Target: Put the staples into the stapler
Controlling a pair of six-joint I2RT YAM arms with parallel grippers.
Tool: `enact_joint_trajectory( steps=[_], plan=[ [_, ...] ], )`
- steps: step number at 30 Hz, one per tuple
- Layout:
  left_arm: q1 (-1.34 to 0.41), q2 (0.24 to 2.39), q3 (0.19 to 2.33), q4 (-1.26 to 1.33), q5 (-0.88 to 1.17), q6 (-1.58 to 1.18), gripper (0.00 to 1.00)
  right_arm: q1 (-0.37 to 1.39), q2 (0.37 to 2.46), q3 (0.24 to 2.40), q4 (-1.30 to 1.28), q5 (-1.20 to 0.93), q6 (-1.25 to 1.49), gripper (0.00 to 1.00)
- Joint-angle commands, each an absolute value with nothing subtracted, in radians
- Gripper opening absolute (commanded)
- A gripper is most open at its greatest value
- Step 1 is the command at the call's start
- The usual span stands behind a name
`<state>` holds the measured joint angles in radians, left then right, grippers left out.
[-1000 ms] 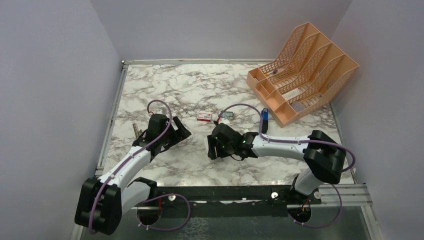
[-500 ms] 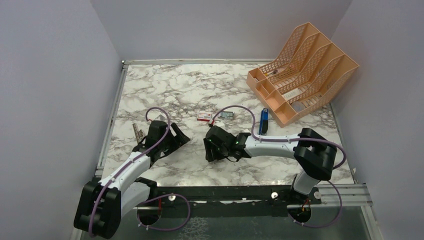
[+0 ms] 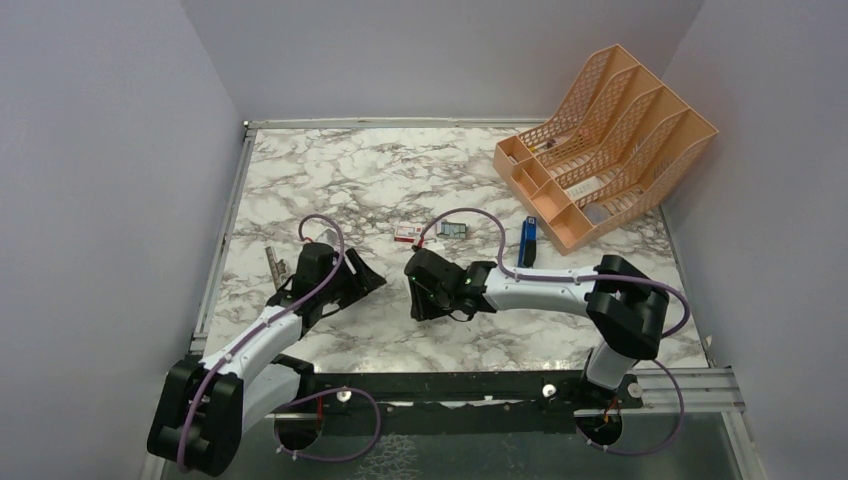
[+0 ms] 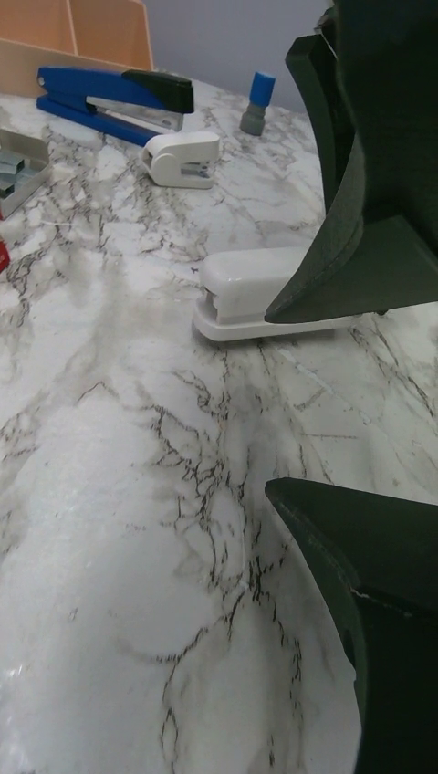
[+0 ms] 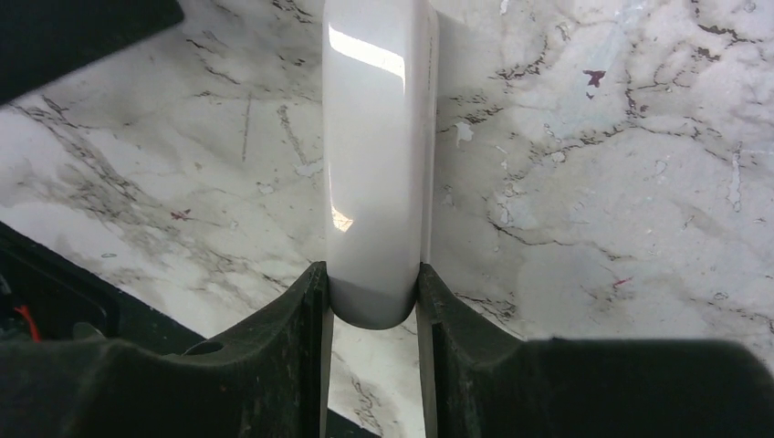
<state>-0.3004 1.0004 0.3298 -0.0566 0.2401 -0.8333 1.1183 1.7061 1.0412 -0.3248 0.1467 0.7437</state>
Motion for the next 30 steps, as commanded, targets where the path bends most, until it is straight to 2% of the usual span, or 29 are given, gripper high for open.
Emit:
enact_joint_trajectory(
  steps=[1,6,13,20,24,30],
  plan=[
    [-0.329,1.001,0.29,0.098,0.357,-0.845,0.67,1.111,1.678,1.091,-0.335,0.096,0.803,0.22],
    [-0.356,1.018,0.226,0.26,0.419,-0.959,0.69,1.064,1.657,1.044,-0.259,-0.005,0.89,0.21],
    [-0.4,1.014,0.21,0.291,0.421,-0.981,0.49,0.973,1.612,0.929,-0.084,-0.177,1.001,0.18],
    [-0.455,1.112,0.228,0.362,0.418,-0.976,0.48,0.94,1.6,0.899,-0.009,-0.258,1.035,0.17],
    [-0.485,1.148,0.226,0.395,0.397,-0.984,0.41,0.932,1.563,0.878,0.037,-0.232,1.023,0.17],
    [-0.511,1.173,0.23,0.438,0.393,-0.977,0.41,0.92,1.554,0.86,0.07,-0.275,1.029,0.17]
  ],
)
